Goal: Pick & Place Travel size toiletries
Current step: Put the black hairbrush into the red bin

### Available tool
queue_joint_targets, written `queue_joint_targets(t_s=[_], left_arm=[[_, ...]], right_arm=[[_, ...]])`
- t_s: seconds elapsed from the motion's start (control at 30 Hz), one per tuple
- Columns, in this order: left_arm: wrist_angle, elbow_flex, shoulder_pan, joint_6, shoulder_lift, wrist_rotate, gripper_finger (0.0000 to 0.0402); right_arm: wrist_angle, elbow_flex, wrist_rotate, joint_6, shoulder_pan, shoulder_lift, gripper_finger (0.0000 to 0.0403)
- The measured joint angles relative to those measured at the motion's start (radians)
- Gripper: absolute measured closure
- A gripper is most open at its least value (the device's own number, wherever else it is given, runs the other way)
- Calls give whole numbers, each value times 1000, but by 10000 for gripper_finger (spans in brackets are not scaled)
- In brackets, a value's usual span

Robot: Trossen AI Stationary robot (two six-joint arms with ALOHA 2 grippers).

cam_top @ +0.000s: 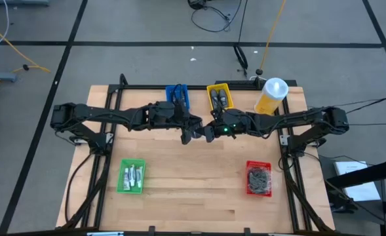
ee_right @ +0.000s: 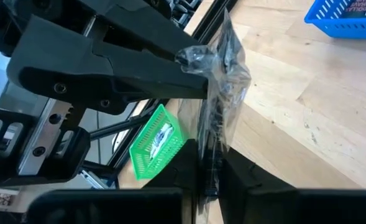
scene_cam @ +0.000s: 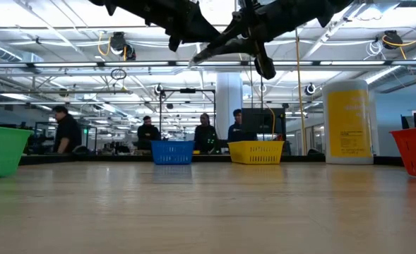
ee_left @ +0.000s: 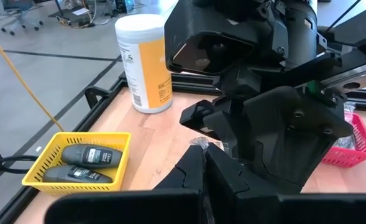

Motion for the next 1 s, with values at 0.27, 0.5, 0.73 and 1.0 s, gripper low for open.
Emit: queue_joint_targets(t_s=[0.27,0.5,0.73,1.0], left_arm=[[7,0,-2,-3,-2,4,366],[-4,0,-16,-133,-10,17,264],[-84,0,-16,-162,-149,47,203],[-313,1,-22,-162,-386,45,199]], right_arm=[[-153,0,-5,-5,0,-20,381],[-477,0,-8,-45,27,-147,381],[-806,0,-11,0,151,-368,381],[-926,-36,114,239,340,-548,381]])
